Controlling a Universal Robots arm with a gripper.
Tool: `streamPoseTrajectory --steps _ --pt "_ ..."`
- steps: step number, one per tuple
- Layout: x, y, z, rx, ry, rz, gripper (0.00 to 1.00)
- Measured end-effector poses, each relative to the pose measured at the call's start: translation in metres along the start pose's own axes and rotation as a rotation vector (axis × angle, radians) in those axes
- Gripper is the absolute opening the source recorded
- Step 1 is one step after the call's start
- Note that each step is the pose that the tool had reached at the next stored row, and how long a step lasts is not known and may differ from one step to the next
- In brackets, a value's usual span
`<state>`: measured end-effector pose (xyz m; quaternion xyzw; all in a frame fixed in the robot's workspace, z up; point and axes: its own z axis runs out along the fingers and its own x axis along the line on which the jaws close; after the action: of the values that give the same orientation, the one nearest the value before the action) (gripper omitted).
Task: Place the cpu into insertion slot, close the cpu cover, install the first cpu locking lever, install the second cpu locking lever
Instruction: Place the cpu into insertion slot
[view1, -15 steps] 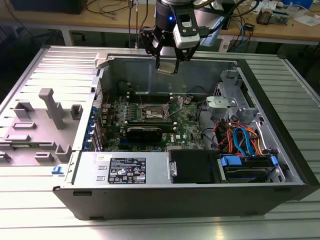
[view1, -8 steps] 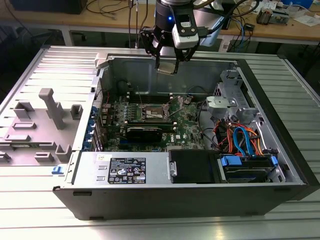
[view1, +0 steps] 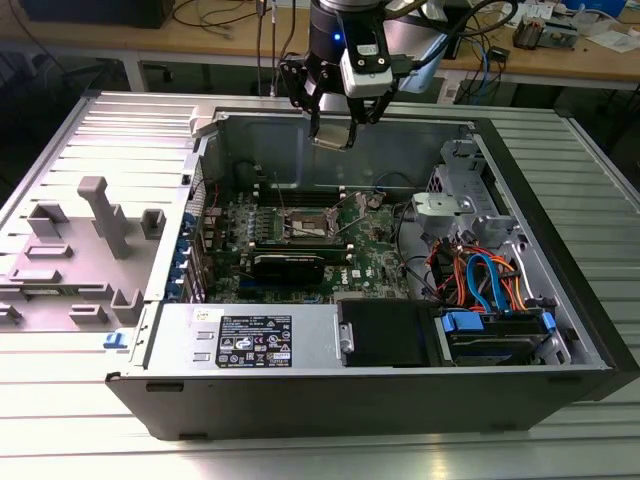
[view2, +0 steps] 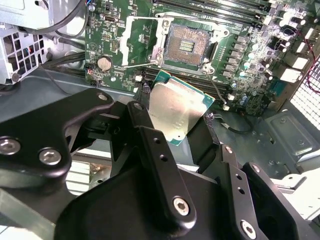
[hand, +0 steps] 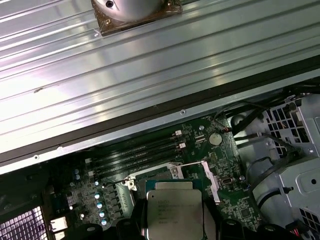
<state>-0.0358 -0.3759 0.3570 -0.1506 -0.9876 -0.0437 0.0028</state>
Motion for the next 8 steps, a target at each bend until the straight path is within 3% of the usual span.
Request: streamPoseTrajectory --steps 8 --pt "0.0 -0.0001 0.0011 -0.0002 -0.0047 0.053 0.55"
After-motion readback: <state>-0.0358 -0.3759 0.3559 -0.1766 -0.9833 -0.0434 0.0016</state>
